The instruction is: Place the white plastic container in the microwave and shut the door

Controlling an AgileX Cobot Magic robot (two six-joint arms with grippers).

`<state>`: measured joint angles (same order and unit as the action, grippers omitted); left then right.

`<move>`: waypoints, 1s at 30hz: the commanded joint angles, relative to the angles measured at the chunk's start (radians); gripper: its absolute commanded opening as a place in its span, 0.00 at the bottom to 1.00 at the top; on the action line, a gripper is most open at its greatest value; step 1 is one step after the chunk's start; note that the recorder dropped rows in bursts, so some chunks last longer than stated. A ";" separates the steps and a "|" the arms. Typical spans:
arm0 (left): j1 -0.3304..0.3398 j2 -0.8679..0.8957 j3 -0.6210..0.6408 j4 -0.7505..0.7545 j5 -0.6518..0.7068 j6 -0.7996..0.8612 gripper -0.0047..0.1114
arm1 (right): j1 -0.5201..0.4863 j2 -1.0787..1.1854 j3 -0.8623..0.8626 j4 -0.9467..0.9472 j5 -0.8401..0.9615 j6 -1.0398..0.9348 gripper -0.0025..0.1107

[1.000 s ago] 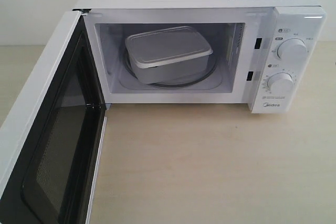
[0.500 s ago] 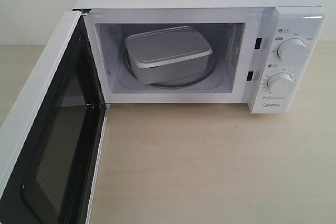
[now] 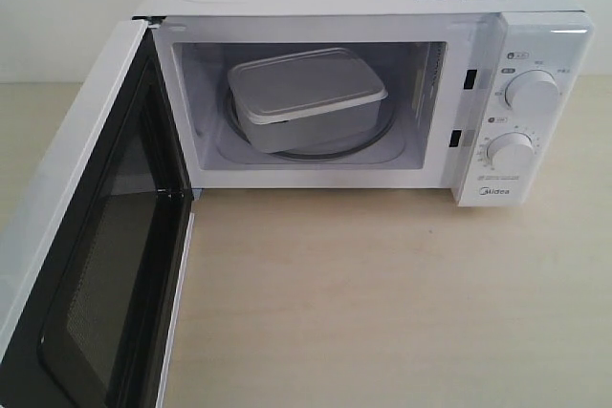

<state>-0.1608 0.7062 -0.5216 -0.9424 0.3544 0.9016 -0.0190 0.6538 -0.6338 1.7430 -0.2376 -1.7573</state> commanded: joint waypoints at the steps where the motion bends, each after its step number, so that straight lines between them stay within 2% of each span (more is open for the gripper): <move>1: -0.006 -0.001 -0.033 -0.068 0.145 -0.019 0.08 | -0.001 -0.003 -0.006 0.001 0.006 0.001 0.02; 2: -0.006 -0.001 -0.057 -0.048 0.208 -0.019 0.08 | 0.006 -0.003 -0.006 0.001 0.008 0.001 0.02; 3: -0.006 -0.001 -0.118 0.013 0.353 -0.019 0.08 | 0.031 -0.003 -0.006 0.001 0.034 -0.005 0.02; 4: -0.006 -0.001 -0.143 0.039 0.397 -0.035 0.08 | 0.044 -0.003 -0.006 0.001 0.055 -0.016 0.02; 5: -0.006 0.003 -0.203 0.144 0.463 -0.142 0.08 | 0.078 -0.003 -0.006 0.001 0.134 -0.064 0.02; 7: -0.006 0.026 -0.277 0.391 0.557 -0.341 0.08 | 0.132 -0.003 -0.006 0.001 0.169 -0.107 0.02; 8: -0.006 0.060 -0.314 0.553 0.645 -0.462 0.08 | 0.159 -0.003 -0.006 0.001 0.123 -0.113 0.02; 10: -0.006 0.118 -0.340 0.649 0.753 -0.565 0.08 | 0.187 -0.003 -0.006 0.001 0.007 -0.113 0.02; 12: -0.006 0.175 -0.340 0.615 0.753 -0.565 0.08 | 0.213 -0.006 -0.002 0.001 -0.015 -0.113 0.02; 15: -0.006 0.268 -0.340 0.580 0.745 -0.531 0.08 | 0.266 -0.053 0.102 0.001 0.101 -0.038 0.02; 19: -0.006 0.283 -0.340 0.580 0.711 -0.516 0.08 | 0.279 -0.214 0.207 0.001 0.102 0.044 0.02; 25: -0.006 0.290 -0.340 0.500 0.714 -0.514 0.08 | 0.279 -0.364 0.226 0.001 0.195 0.062 0.02; 30: -0.016 0.292 -0.340 0.382 0.711 -0.423 0.08 | 0.279 -0.376 0.226 0.001 0.220 0.115 0.02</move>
<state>-0.1673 0.9940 -0.8553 -0.4861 1.0739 0.4246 0.2575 0.2841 -0.4136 1.7447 -0.0425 -1.6656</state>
